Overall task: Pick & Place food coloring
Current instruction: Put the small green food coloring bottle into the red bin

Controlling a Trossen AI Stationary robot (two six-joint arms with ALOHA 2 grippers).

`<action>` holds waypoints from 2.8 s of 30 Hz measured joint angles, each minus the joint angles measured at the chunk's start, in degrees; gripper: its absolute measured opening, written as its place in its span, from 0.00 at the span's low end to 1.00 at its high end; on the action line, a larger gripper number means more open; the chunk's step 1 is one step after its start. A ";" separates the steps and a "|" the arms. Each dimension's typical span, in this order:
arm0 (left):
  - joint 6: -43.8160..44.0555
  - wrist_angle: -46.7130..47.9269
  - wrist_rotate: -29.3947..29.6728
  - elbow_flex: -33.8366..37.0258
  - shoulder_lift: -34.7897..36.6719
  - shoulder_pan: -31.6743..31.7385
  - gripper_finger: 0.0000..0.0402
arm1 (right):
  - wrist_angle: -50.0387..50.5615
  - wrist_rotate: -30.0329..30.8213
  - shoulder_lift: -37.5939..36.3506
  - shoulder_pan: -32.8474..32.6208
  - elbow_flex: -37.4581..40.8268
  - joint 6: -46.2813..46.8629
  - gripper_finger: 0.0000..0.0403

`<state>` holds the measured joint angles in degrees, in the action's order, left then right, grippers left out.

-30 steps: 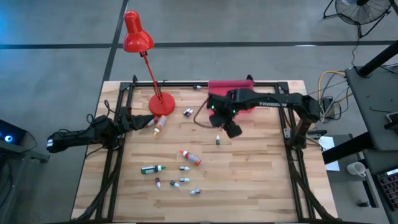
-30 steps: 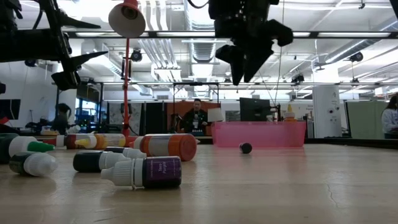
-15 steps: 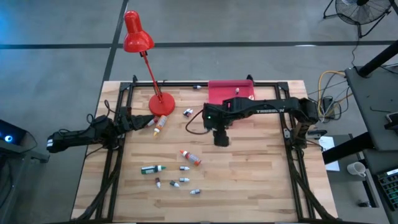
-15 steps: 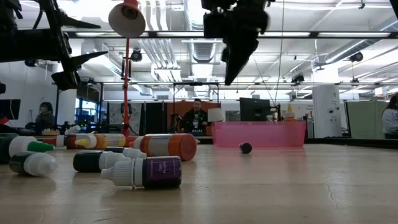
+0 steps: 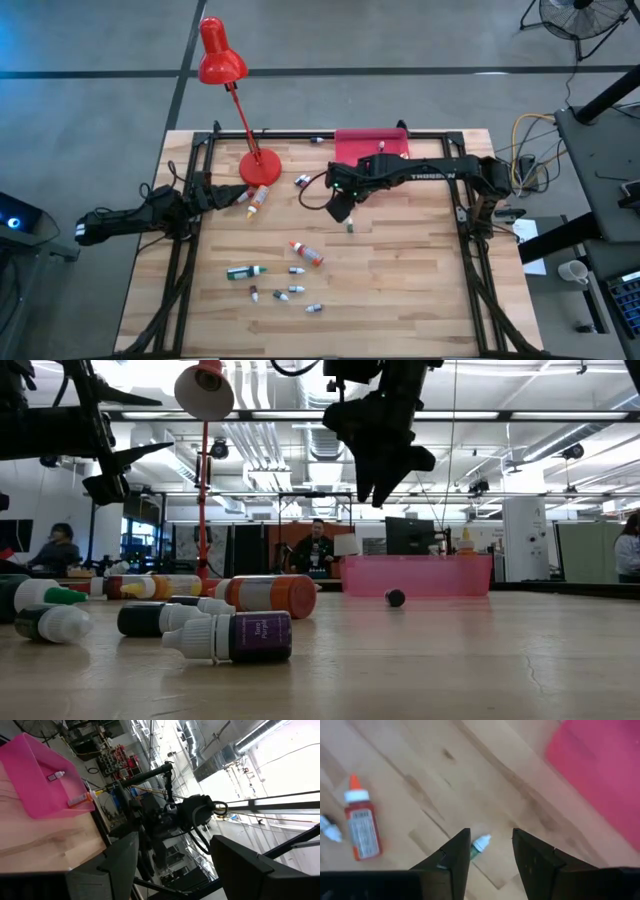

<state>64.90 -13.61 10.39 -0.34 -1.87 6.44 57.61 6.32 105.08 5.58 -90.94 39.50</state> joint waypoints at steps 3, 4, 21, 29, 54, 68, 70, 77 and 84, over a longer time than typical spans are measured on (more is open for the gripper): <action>0.00 0.00 0.00 -0.01 0.00 0.02 0.55 | -1.72 -0.12 0.00 -0.11 0.00 1.66 0.33; 0.00 0.00 0.00 -0.01 0.00 0.01 0.55 | -2.30 -0.19 0.00 -0.16 0.00 2.21 0.33; 0.00 0.00 0.00 -0.02 -0.02 0.00 0.55 | -5.56 -6.67 0.11 -1.36 2.98 27.08 0.33; 0.00 0.00 0.00 -0.01 0.00 0.02 0.55 | -5.51 -9.36 0.17 -5.54 8.17 39.39 0.32; 0.00 0.00 0.00 0.00 0.00 0.02 0.55 | -16.40 -1.21 0.15 -6.75 20.77 52.21 0.57; -0.02 0.00 0.02 -0.01 0.00 0.01 0.55 | -26.11 4.35 0.37 -4.98 25.15 50.22 0.57; -0.65 0.02 0.00 0.00 0.00 0.00 0.55 | -27.87 4.14 1.23 -4.98 25.96 51.16 0.57; -1.90 0.02 0.00 0.00 -0.02 0.02 0.55 | -26.82 4.82 4.79 -5.05 23.94 49.04 0.57; -2.20 0.02 0.00 0.00 0.00 0.02 0.55 | -21.57 5.07 7.39 -4.86 19.71 48.17 0.53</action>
<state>62.71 -13.58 10.39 -0.34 -1.87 6.46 36.05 11.39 112.47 0.73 -71.23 87.67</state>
